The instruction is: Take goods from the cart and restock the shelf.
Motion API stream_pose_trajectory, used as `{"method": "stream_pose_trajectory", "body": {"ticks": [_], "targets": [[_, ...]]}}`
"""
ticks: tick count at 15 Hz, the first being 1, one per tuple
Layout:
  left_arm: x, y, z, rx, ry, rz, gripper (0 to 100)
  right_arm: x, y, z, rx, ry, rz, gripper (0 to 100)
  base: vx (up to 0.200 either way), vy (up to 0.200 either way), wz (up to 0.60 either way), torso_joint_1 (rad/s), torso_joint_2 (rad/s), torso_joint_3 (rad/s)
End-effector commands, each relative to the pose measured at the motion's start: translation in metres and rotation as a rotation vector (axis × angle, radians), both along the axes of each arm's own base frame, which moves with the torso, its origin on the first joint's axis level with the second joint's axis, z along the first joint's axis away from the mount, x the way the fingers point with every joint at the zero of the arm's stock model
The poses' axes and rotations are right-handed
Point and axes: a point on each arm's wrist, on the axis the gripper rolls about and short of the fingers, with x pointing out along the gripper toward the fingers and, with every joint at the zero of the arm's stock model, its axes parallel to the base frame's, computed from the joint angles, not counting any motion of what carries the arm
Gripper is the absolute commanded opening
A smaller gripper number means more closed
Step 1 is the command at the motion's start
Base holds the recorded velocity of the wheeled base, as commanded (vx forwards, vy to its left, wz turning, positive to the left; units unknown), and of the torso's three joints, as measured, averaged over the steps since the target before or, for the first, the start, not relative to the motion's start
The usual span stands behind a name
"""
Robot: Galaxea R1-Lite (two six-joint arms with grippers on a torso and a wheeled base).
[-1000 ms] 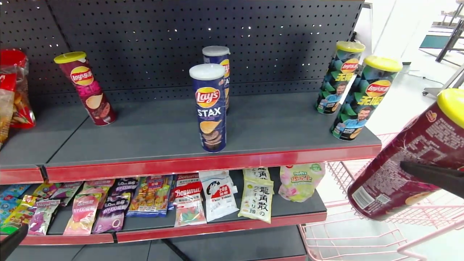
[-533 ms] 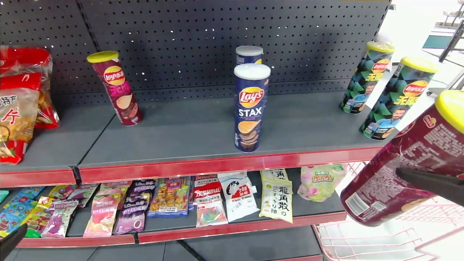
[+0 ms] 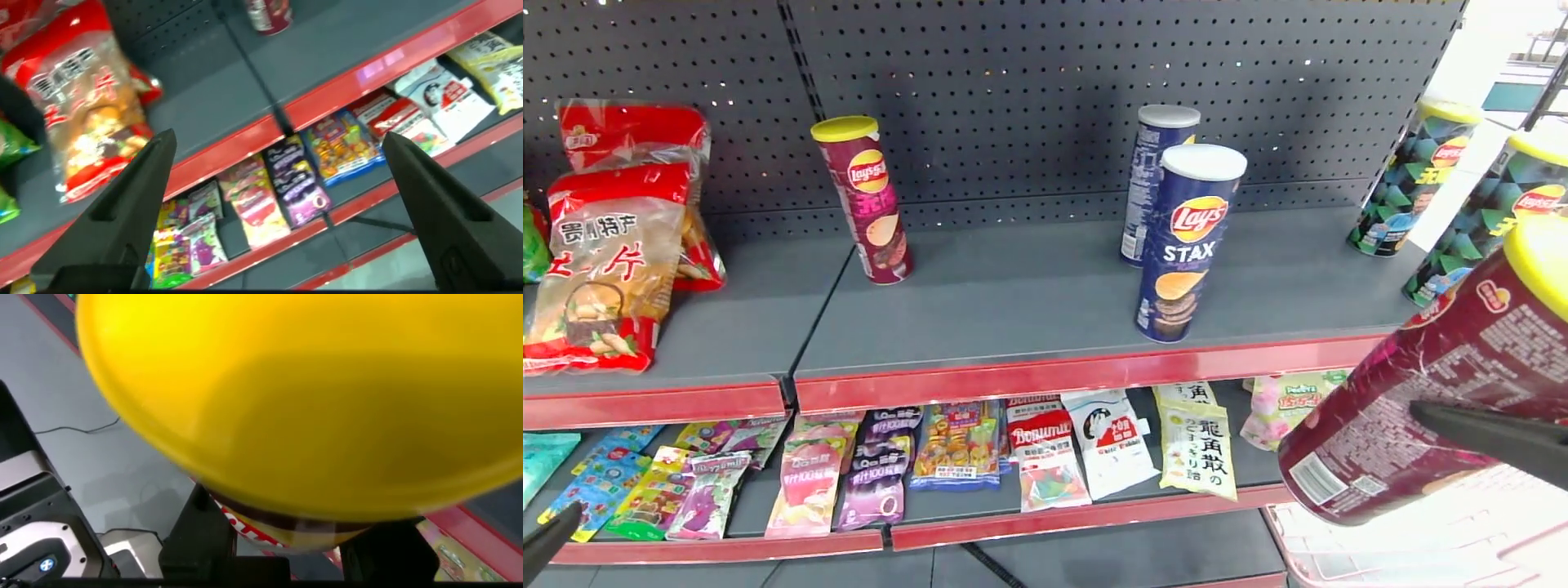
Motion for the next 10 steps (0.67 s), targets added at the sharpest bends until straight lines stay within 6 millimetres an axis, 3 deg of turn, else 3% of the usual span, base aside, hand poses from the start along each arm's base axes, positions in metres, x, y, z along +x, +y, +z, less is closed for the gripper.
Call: {"method": "stream_pose_trajectory", "body": {"ticks": [1,10], "targets": [[-0.0004,0.0002,0.0004,-0.001,-0.003,0.0,100,-0.0013,0.0028,0.0,-0.001,0.001,0.028,0,0.0,0.2,0.0,0.002,0.0,0.002],[-0.0005,0.0003,0.0008,0.005,-0.006,0.001,100,-0.0049,0.0078,-0.0002,-0.005,-0.001,0.083,0,0.0,0.2,0.0,0.001,0.0,0.002]]}}
